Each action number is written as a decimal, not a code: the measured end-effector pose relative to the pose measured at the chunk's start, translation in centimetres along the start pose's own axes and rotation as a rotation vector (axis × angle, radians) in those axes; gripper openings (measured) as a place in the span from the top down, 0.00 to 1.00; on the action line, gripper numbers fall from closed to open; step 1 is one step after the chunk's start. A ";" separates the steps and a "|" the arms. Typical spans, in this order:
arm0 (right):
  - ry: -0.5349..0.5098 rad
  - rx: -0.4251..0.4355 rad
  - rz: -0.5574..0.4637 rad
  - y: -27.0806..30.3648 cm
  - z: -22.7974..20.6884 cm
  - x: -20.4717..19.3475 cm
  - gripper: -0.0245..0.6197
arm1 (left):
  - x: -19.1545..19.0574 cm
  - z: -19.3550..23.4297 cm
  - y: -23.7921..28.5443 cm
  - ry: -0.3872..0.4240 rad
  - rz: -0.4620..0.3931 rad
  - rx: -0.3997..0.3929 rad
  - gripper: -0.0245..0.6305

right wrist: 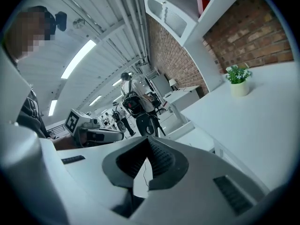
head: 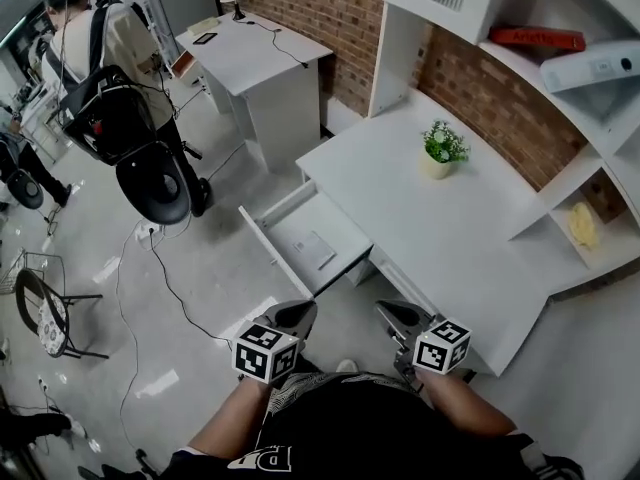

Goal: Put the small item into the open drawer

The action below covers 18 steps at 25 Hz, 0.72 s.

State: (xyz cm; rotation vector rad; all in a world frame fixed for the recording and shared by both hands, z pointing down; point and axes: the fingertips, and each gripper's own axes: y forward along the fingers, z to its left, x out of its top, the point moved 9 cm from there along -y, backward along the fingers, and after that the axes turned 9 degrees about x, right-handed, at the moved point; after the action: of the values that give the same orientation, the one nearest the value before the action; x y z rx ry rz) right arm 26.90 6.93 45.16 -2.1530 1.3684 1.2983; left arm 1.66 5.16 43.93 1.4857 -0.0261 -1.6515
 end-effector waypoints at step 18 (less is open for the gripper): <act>-0.120 -0.095 0.036 2.7 4.4 -0.3 0.96 | 1.0 2.0 -3.4 0.073 0.020 -0.035 0.94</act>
State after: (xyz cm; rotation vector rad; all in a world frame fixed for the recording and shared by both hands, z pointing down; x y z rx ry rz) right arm 22.28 8.47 43.51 -2.0810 1.3292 1.5093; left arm -1.80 5.56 41.87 1.5134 0.0275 -1.5735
